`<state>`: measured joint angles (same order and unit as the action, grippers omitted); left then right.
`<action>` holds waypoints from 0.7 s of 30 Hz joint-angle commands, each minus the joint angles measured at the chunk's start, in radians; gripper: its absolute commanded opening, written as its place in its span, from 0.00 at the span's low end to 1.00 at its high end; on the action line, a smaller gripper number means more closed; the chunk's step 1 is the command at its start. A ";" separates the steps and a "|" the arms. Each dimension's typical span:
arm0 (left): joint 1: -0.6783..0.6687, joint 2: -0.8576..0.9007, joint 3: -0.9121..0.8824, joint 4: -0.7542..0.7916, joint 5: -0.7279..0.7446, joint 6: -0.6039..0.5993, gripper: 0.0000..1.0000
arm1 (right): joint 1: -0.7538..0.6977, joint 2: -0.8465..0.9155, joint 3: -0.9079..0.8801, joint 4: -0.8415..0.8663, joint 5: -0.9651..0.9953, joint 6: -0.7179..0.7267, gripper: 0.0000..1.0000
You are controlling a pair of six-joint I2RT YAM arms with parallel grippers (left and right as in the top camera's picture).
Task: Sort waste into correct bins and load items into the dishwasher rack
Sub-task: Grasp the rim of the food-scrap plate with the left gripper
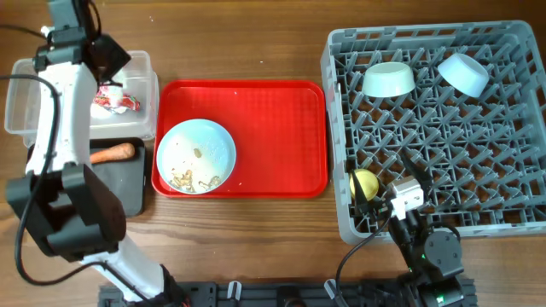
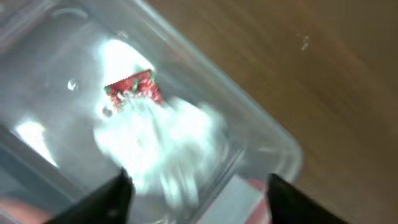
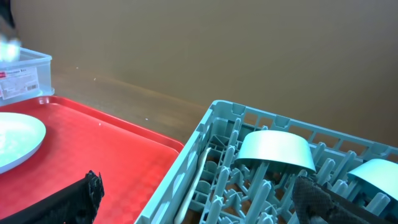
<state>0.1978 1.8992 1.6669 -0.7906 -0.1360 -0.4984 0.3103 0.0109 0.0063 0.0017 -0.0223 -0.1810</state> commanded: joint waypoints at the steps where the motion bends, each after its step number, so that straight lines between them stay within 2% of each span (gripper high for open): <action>1: -0.043 -0.007 0.002 -0.039 0.050 0.047 0.77 | -0.005 -0.007 -0.001 0.005 0.006 -0.003 1.00; 5: -0.178 -0.101 0.003 -0.178 0.106 0.047 0.77 | -0.005 -0.007 -0.001 0.005 0.006 -0.003 1.00; 8: -0.353 -0.115 0.000 -0.286 0.082 0.103 0.65 | -0.005 -0.007 -0.001 0.005 0.006 -0.003 1.00; 11: -0.484 -0.093 -0.034 -0.335 0.016 0.101 0.49 | -0.005 -0.007 -0.001 0.005 0.006 -0.003 1.00; 12: -0.536 -0.079 -0.059 -0.342 0.004 0.097 0.44 | -0.005 -0.007 -0.001 0.005 0.006 -0.003 1.00; 15: -0.645 -0.043 -0.155 -0.332 -0.013 0.020 0.41 | -0.005 -0.007 -0.001 0.005 0.006 -0.003 1.00; 18: -0.712 -0.019 -0.258 -0.306 -0.138 -0.090 0.36 | -0.005 -0.007 -0.001 0.005 0.006 -0.003 1.00; 21: -0.740 -0.003 -0.336 -0.203 -0.142 -0.091 0.32 | -0.005 -0.007 -0.001 0.005 0.006 -0.003 1.00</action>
<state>-0.5224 1.8751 1.3952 -1.0576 -0.2008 -0.5278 0.3103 0.0109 0.0063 0.0017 -0.0219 -0.1810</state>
